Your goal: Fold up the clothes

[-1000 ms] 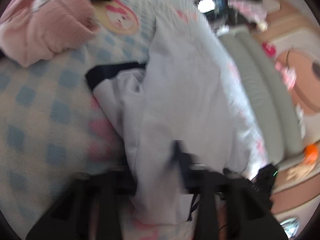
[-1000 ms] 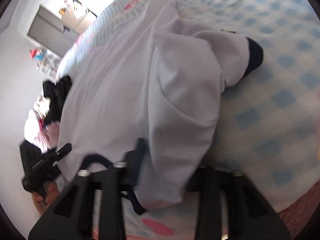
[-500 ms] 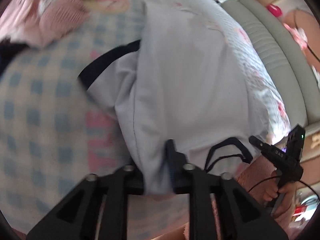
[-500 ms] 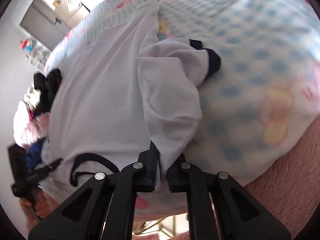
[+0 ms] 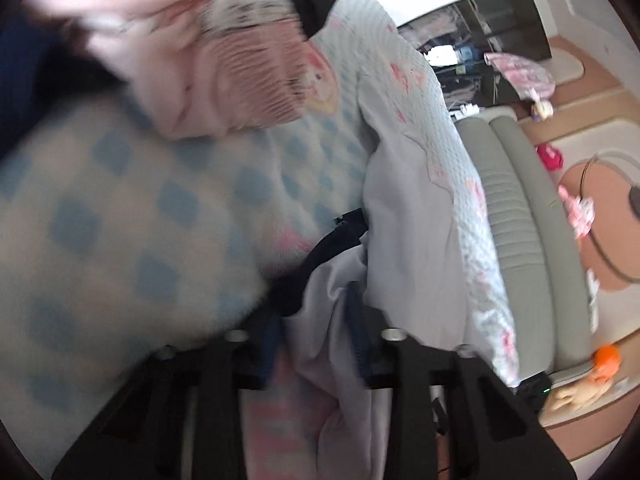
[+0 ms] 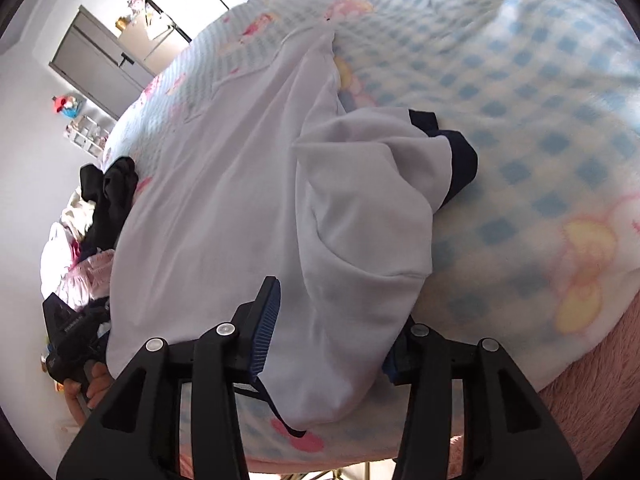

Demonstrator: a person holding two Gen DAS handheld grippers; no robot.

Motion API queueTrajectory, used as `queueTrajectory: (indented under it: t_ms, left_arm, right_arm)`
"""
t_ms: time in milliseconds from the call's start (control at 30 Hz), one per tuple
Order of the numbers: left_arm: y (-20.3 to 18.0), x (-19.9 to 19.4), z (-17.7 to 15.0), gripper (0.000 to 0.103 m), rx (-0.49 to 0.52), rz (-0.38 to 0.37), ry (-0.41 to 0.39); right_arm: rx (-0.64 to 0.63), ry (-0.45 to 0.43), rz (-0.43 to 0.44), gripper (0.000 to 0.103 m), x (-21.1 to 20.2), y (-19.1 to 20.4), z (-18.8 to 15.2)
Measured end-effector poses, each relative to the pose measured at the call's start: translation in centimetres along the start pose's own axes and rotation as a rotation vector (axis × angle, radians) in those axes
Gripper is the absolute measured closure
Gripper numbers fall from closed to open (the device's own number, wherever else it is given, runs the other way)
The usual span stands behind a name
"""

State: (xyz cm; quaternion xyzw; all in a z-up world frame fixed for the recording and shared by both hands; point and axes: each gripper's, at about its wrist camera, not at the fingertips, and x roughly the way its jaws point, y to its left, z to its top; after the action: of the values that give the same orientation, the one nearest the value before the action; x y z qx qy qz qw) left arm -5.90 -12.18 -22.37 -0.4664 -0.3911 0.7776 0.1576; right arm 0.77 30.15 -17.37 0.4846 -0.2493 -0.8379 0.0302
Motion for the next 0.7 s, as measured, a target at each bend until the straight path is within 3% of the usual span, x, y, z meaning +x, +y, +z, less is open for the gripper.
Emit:
queueTrajectory:
  t_ms: [100, 233, 367, 400, 467, 533, 567, 600, 667, 700]
  left_arm:
    - [-0.6, -1.4, 0.8, 0.092, -0.015, -0.049, -0.037]
    - [-1.9, -6.3, 1.2, 0.094, 0.040, 0.043, -0.181]
    - [-0.8, -10.1, 0.7, 0.098, 0.001, 0.035, -0.266]
    - [-0.1, -10.5, 0.8, 0.098, -0.020, 0.033, -0.274]
    - [1.0, -10.5, 1.4, 0.098, -0.021, 0.038, -0.229]
    - [0.8, -9.9, 1.3, 0.095, 0.019, 0.041, -0.167]
    - [0.2, -9.7, 0.9, 0.092, 0.054, 0.059, -0.161]
    - [-0.3, -9.4, 0.5, 0.083, 0.083, 0.084, -0.158]
    - [-1.5, -9.0, 0.4, 0.073, 0.107, 0.191, -0.184]
    - [-2.9, -9.4, 0.4, 0.073, 0.137, 0.254, -0.237]
  right_arm:
    - [-0.017, -0.021, -0.006, 0.057, -0.4, 0.4, 0.1]
    - [-0.018, -0.065, -0.029, 0.057, -2.6, -0.5, -0.4]
    - [0.097, -0.016, 0.069, 0.056, -2.2, -2.8, 0.0]
    - [0.117, -0.002, 0.080, 0.056, -1.9, -3.2, 0.0]
    - [0.095, -0.015, 0.012, 0.055, -2.1, -3.3, -0.3]
    - [0.102, -0.035, 0.022, 0.055, -2.6, -3.4, -0.6]
    - [0.107, -0.049, 0.023, 0.055, -3.0, -3.4, -0.7]
    - [0.102, -0.058, 0.006, 0.055, -3.0, -3.1, -0.7]
    - [0.086, -0.077, -0.037, 0.056, -3.4, -2.7, -0.9]
    - [0.080, -0.091, -0.055, 0.056, -4.0, -2.8, -1.0]
